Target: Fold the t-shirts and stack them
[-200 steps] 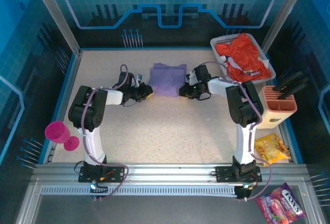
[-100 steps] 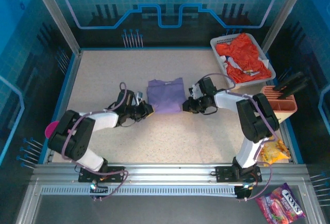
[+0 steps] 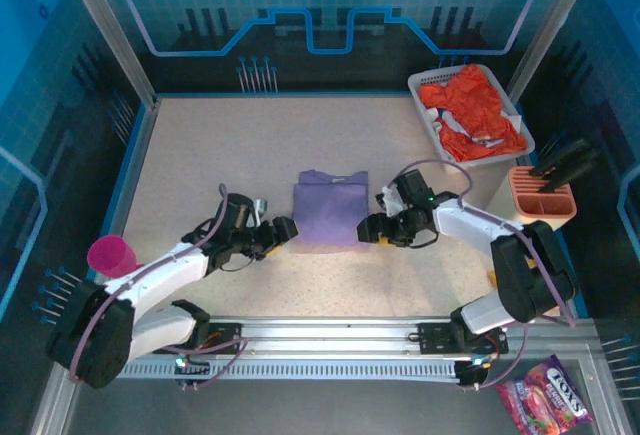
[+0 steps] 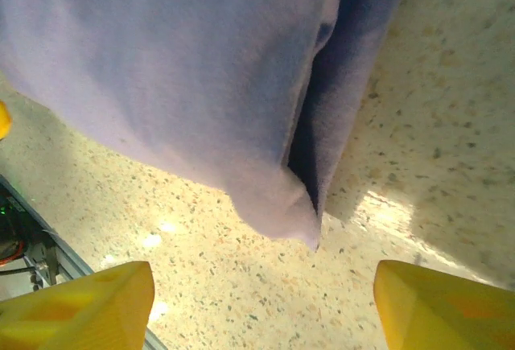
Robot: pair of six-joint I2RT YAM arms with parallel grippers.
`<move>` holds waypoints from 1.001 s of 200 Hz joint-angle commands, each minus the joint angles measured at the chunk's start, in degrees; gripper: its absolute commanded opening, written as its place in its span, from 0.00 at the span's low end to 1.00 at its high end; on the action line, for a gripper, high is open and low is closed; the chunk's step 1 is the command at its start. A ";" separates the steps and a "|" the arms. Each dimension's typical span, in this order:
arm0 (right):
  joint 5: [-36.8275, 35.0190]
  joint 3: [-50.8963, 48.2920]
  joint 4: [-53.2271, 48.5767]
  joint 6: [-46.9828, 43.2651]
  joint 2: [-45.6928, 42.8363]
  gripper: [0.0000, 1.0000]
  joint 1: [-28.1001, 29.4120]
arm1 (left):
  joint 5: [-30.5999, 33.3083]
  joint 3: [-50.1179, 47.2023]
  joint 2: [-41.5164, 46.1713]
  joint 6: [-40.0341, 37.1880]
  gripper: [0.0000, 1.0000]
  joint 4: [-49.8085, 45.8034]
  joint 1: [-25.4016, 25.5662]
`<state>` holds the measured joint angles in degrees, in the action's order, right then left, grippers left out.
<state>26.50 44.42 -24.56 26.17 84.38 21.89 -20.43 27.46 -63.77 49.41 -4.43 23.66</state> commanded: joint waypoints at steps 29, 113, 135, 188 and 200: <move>2.49 10.69 -2.26 -4.46 3.08 0.74 -6.94 | -9.99 14.64 -11.37 -15.39 0.65 -3.59 -9.16; 3.29 24.46 5.35 -6.00 19.51 0.59 -8.52 | -14.84 31.64 -37.93 -29.11 0.55 0.02 -14.34; 3.62 25.46 8.97 -5.39 22.01 0.54 -8.35 | -15.10 33.09 -40.89 -29.74 0.55 2.92 -14.34; 0.40 30.30 9.08 -8.89 27.67 0.54 -7.43 | -16.42 35.43 -45.89 -31.63 0.54 5.56 -14.35; 0.31 31.06 8.73 -9.52 28.60 0.55 -7.28 | -16.40 35.78 -46.37 -32.21 0.54 5.80 -14.27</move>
<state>28.14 73.23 -16.51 19.35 111.00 14.20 -35.64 61.54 -109.10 20.51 -0.51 9.80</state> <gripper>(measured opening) 0.545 0.539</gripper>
